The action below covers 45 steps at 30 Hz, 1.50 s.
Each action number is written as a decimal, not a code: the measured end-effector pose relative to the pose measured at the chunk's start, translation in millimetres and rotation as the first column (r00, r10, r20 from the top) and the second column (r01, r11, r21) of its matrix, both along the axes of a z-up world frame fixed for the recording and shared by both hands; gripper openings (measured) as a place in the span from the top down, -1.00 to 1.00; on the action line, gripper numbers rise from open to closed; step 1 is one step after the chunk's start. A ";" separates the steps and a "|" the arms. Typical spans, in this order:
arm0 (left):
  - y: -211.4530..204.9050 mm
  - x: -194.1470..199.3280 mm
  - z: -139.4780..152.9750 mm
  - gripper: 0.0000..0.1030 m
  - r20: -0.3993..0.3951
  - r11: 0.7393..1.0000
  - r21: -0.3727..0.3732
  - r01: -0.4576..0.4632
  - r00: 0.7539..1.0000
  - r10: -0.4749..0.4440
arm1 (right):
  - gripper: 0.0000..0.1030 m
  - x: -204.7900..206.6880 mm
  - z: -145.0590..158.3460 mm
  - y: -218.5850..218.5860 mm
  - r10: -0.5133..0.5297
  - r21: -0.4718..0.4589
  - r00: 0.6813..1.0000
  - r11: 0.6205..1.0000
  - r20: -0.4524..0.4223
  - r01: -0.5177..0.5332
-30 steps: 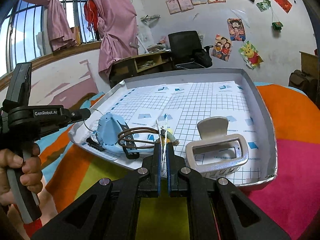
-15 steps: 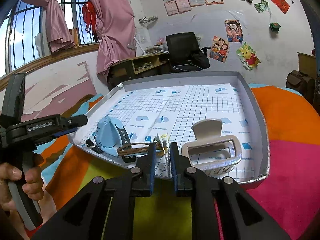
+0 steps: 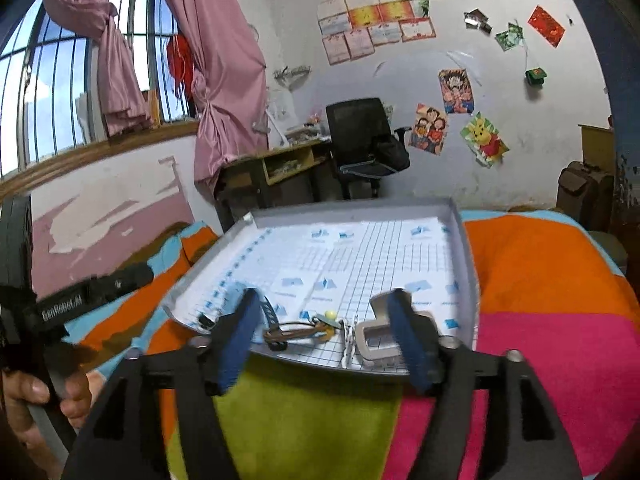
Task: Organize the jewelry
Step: 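Withdraw both tools from the tray back over the remaining jewelry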
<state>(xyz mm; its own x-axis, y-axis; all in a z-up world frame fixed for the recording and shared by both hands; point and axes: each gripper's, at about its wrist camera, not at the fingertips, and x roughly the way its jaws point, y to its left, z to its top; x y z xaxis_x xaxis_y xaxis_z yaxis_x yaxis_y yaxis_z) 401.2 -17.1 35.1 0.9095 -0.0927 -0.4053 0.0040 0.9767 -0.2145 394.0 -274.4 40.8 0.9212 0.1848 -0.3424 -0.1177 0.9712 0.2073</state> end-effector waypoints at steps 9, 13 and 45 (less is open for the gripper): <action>4.3 -75.6 25.5 -1.00 0.083 0.999 0.038 -0.012 0.997 0.008 | -0.83 -71.9 41.5 8.9 0.003 -0.035 0.995 0.999 0.102 0.000; 6.4 -112.5 32.3 -1.00 0.103 0.998 0.054 -0.015 0.995 0.010 | -0.97 -110.1 52.8 10.6 -0.010 -0.030 0.990 0.999 0.138 0.014; 47.6 -303.0 -24.8 -1.00 0.032 1.000 0.009 -0.016 0.999 0.016 | -0.97 -313.0 21.2 39.0 -0.028 -0.128 0.992 0.991 0.120 0.043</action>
<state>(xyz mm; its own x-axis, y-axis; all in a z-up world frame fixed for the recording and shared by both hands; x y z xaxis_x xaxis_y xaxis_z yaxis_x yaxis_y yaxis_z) 98.1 30.5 10.3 0.9234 -0.0741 -0.3765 -0.0051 0.9787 -0.2052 81.0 -235.5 62.0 0.9617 0.1120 -0.2503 -0.0987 0.9930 0.0654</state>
